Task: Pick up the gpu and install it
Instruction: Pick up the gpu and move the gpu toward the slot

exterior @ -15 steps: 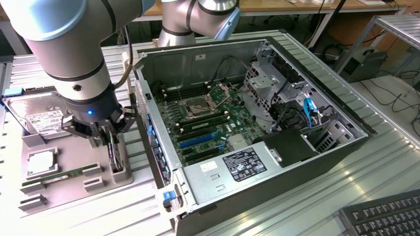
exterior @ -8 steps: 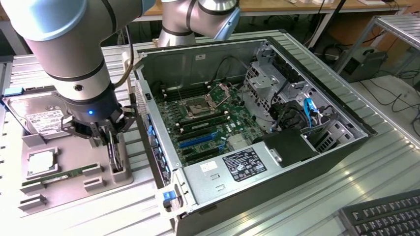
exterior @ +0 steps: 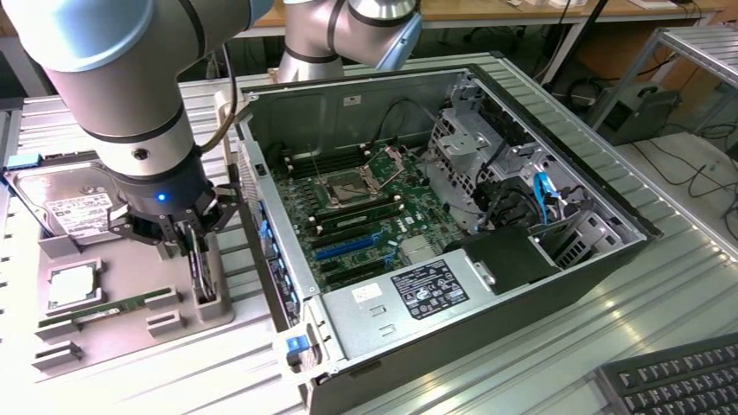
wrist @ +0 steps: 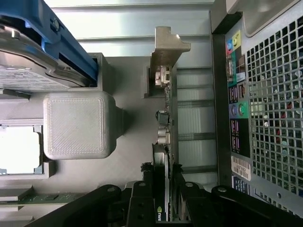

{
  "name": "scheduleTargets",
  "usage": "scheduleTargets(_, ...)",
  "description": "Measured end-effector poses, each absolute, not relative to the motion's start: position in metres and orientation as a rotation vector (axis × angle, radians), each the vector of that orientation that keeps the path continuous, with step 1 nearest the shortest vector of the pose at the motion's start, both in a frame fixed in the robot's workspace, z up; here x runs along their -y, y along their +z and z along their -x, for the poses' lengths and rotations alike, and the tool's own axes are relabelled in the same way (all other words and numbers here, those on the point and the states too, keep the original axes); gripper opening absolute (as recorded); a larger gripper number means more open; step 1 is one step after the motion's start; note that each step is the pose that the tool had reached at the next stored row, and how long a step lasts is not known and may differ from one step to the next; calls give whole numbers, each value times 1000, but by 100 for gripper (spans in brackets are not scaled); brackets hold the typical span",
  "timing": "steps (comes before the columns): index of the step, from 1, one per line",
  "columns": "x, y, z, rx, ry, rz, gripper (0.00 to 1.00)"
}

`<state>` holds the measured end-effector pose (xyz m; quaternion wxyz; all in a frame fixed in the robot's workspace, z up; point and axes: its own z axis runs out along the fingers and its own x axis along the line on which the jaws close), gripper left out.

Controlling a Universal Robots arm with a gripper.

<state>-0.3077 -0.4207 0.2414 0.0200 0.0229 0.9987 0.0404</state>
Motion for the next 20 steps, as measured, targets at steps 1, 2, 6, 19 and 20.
scheduleTargets(1,421,241,308,-3098,125,-71,27)
scheduleTargets(2,421,241,308,-3098,125,-71,27)
scheduleTargets(6,421,241,308,-3098,125,-70,26)
scheduleTargets(19,421,250,308,-3100,126,-26,26)
scheduleTargets(20,421,251,308,-3100,126,-24,26)
